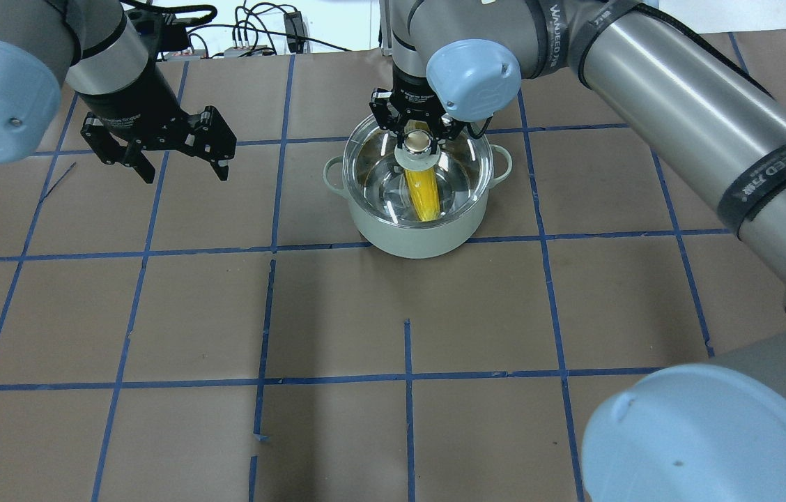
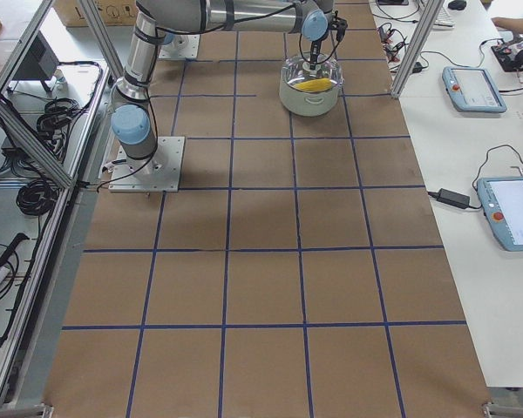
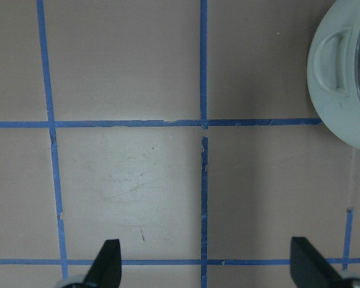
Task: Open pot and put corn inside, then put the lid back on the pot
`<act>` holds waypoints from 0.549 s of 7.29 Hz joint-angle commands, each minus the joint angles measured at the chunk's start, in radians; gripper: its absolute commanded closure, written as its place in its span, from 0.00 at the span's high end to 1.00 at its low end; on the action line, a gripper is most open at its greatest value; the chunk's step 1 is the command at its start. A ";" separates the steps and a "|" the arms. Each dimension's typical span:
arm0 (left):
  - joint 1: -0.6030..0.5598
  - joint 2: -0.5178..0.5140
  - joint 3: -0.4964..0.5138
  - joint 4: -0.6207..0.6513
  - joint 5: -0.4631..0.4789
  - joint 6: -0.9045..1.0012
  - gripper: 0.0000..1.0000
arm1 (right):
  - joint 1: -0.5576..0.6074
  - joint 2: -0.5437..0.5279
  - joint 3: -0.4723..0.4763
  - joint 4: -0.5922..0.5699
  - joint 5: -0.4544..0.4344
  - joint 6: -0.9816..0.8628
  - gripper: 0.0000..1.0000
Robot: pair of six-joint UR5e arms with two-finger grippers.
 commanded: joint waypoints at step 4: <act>-0.002 -0.012 -0.002 -0.003 0.004 0.014 1.00 | -0.044 0.001 -0.054 0.013 -0.003 -0.067 1.00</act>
